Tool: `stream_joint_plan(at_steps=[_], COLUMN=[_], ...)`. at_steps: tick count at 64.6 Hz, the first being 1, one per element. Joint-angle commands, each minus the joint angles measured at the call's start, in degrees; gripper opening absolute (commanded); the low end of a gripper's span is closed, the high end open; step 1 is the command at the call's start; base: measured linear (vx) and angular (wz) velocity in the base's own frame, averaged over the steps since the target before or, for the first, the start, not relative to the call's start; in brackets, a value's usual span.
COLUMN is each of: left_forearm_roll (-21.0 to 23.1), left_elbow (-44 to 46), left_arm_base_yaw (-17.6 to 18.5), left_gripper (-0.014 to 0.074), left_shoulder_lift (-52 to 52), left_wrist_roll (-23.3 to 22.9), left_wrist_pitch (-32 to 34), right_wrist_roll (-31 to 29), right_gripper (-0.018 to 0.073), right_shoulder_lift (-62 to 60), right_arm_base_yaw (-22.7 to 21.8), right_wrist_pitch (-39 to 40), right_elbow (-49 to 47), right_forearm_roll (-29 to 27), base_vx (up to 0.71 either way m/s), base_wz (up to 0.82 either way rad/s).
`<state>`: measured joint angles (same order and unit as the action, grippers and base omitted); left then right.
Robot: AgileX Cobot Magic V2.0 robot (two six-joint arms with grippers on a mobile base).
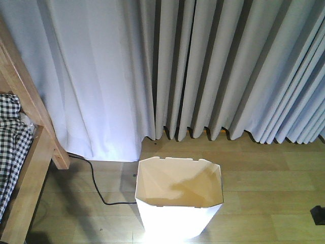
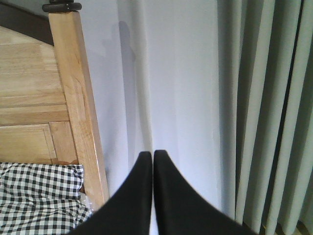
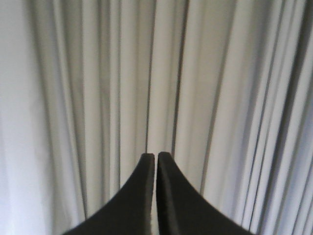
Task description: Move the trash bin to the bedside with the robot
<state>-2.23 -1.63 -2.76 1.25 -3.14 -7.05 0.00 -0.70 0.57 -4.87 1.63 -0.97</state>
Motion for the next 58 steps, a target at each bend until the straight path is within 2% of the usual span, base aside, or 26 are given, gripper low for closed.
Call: stream_joint_plan(at_steps=[1,58], left_forearm_roll=[0.3,0.3], left_elbow=[1.2,1.2], left_arm_base_yaw=[0.1,0.1], left_gripper=[-0.0006,-0.0006], left_shoulder_lift=[0.3,0.3], left_wrist_roll=[-0.3,-0.3], left_wrist_pitch=[4.1,4.1], right_wrist_roll=[0.4,0.4], right_gripper=[-0.0009,-0.0009], right_shoulder_lift=[-0.7,-0.7], right_arm_base_yaw=[-0.5,-0.5], right_wrist_pitch=[4.5,4.1], right_elbow=[1.2,1.2], right_forearm_roll=[0.4,0.1], base_vx=[0.00,0.00], base_wz=[0.00,0.00])
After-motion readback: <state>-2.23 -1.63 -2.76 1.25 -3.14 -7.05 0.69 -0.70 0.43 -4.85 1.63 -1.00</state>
